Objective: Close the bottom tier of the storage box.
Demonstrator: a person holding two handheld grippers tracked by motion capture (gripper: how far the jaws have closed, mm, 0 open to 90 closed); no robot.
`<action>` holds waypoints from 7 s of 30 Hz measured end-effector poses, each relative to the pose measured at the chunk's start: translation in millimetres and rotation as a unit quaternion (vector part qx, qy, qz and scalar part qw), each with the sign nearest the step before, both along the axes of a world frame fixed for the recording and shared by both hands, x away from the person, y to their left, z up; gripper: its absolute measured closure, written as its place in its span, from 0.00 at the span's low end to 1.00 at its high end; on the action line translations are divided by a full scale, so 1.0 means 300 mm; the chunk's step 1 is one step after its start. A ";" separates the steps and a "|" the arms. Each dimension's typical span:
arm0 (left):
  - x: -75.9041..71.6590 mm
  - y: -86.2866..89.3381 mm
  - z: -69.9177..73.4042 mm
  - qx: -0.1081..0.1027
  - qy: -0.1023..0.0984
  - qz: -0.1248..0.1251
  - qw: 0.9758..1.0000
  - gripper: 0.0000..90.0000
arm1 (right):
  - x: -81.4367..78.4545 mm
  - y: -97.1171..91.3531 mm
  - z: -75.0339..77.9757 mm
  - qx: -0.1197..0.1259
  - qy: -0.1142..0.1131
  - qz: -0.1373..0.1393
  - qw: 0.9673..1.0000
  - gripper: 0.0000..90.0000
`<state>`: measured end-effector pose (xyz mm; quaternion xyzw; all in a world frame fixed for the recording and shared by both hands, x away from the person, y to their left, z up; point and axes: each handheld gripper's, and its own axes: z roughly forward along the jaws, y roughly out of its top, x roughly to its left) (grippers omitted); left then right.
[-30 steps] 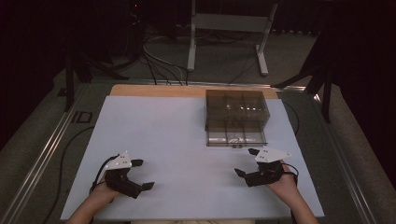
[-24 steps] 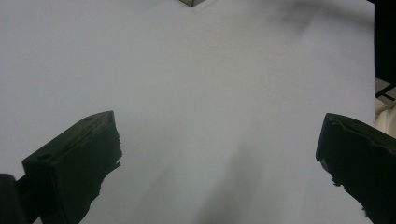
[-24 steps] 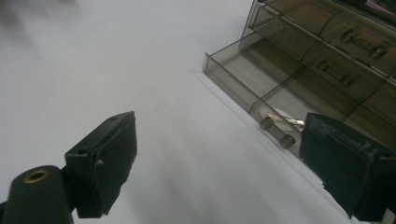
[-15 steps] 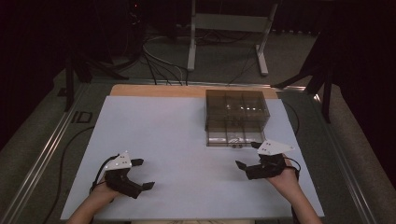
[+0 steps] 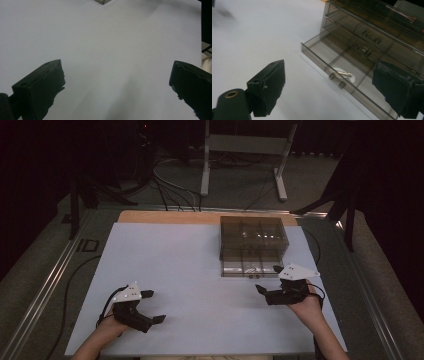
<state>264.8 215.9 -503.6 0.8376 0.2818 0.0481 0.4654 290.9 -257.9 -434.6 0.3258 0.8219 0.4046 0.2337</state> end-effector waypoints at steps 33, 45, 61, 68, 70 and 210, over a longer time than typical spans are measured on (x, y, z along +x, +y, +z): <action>0.002 0.002 0.001 -0.007 0.001 -0.001 1.000 0.00 | 0.062 -0.039 -0.208 -0.007 0.059 -0.080 0.995 0.26; 0.003 0.004 -0.001 -0.006 0.001 -0.002 1.000 0.00 | 0.077 -0.022 -0.230 -0.032 0.071 -0.107 0.991 0.57; 0.002 0.006 0.001 -0.007 0.000 0.000 1.000 0.00 | 0.109 -0.005 -0.240 -0.057 0.083 -0.124 0.987 0.96; 0.002 0.006 0.001 -0.008 0.000 0.001 1.000 0.00 | 0.133 0.002 -0.251 -0.067 0.089 -0.121 0.986 1.00; 0.002 0.006 0.000 -0.008 0.000 0.001 1.000 0.00 | 0.140 0.003 -0.253 -0.063 0.090 -0.121 0.987 1.00; 0.002 0.008 -0.004 -0.004 0.001 0.001 1.000 0.00 | 0.373 0.052 -0.267 -0.068 0.083 -0.141 0.984 1.00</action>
